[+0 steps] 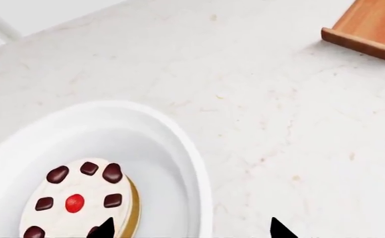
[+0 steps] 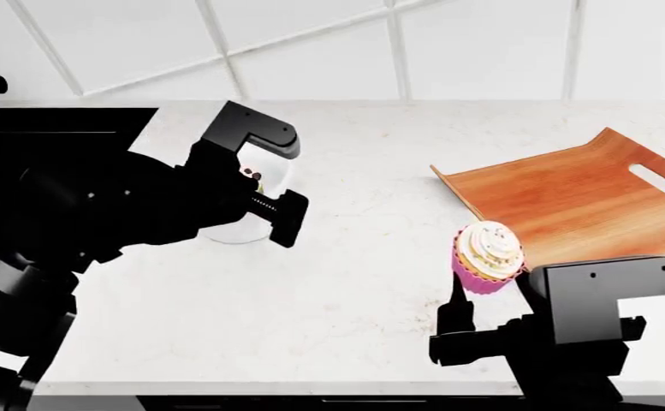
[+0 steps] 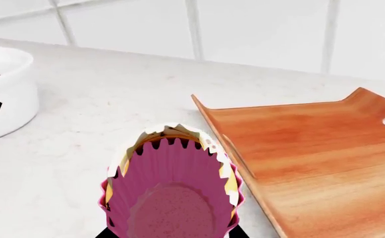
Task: Pick up the bowl with cake and place it on the tray. Pick up the cupcake and place it on the tray.
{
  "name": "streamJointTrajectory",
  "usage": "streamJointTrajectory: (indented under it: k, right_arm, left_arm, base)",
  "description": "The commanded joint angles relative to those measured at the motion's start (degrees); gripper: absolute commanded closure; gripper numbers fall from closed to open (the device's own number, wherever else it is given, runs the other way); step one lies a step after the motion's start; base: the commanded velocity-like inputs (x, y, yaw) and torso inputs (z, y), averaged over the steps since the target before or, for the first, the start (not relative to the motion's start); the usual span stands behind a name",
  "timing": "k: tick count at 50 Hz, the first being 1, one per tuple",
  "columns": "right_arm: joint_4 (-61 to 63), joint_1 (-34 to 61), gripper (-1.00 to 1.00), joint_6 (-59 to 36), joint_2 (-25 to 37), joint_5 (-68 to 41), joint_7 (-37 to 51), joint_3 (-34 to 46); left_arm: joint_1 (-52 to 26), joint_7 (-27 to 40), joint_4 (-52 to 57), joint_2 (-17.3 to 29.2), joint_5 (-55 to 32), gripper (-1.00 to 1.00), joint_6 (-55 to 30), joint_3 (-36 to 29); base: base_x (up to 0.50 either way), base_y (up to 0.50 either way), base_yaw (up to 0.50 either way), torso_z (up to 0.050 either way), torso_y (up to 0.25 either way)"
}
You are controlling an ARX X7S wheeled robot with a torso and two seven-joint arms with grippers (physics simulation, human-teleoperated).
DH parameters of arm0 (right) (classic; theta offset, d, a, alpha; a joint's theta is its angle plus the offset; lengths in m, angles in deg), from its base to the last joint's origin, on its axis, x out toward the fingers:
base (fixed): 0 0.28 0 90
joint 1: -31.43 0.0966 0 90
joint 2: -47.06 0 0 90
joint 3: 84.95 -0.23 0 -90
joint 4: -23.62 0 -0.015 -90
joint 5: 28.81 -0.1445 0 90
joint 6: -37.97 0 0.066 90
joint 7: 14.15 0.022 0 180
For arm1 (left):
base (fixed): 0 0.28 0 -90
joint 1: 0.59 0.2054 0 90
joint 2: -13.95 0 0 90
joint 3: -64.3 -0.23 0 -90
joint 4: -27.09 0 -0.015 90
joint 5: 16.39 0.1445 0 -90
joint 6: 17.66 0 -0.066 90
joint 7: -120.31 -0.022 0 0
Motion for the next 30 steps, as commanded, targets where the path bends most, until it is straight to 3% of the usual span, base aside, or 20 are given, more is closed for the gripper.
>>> streamJointTrajectory:
  k: [1, 30]
  right_arm:
    - [-0.3, -0.3, 1.0, -0.8, -0.1, 0.2, -0.1, -0.7]
    - [-1.2, -1.2, 1.0, -1.2, -0.4, -0.5, -1.0, -1.8]
  left_arm:
    - [1.4, -0.3, -0.4, 0.5, -2.1, -1.0, -1.3, -1.2]
    - [2.6, -2.5, -1.6, 0.0, -0.9, -1.0, 0.1, -3.7]
  base:
    - [0.0, 0.0, 0.0, 0.0, 0.0]
    - [0.0, 0.0, 0.0, 0.0, 0.0]
